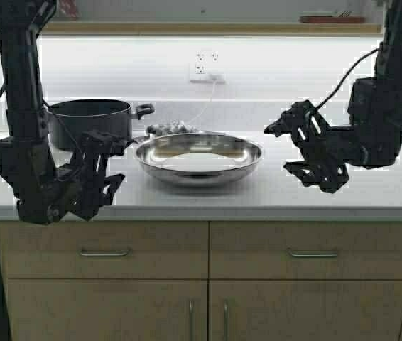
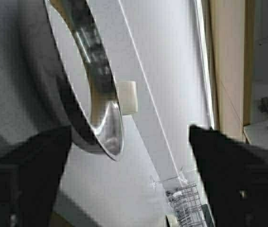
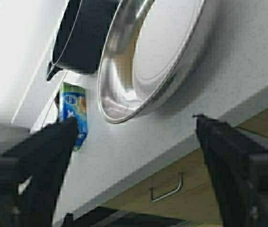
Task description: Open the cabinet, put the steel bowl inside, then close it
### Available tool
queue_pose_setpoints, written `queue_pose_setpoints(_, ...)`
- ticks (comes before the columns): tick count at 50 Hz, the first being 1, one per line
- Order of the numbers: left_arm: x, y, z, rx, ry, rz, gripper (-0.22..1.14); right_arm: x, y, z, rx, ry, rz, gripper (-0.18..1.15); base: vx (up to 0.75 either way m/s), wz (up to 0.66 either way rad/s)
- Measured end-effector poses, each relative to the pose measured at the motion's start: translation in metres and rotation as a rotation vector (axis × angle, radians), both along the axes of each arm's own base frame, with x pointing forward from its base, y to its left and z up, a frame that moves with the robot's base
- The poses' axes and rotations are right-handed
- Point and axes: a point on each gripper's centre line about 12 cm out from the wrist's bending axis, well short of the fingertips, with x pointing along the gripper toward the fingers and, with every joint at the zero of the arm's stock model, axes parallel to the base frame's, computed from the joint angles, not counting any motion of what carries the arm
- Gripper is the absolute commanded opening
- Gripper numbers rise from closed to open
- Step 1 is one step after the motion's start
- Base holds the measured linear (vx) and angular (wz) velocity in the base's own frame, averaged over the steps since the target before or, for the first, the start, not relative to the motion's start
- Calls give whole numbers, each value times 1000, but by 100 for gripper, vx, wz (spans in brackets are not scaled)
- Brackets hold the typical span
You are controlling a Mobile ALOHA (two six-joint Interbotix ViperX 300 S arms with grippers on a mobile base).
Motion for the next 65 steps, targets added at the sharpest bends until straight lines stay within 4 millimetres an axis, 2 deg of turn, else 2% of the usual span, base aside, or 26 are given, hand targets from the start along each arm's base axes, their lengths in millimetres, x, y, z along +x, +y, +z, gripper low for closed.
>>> queue_pose_setpoints(14, 15, -1, -5, 15, -1, 24, 102, 24, 5, -18, 28, -20, -28, 103, 13, 4)
queue_pose_setpoints(30, 12, 2, -25, 33, 45, 41, 102, 12, -1, -46, 12, 56, -40, 103, 20, -2)
queue_pose_setpoints(44, 20, 4, -37, 32, 49, 79, 102, 25, 3, -60, 24, 48, -39, 103, 12, -5)
queue_pose_setpoints(54, 30, 11, -43, 30, 60, 151, 102, 46, 10, -66, 51, 11, -25, 103, 6, -3)
queue_pose_setpoints(65, 48, 5, -42, 27, 72, 159, 102, 68, 18, -74, 107, -10, -25, 103, 4, -1)
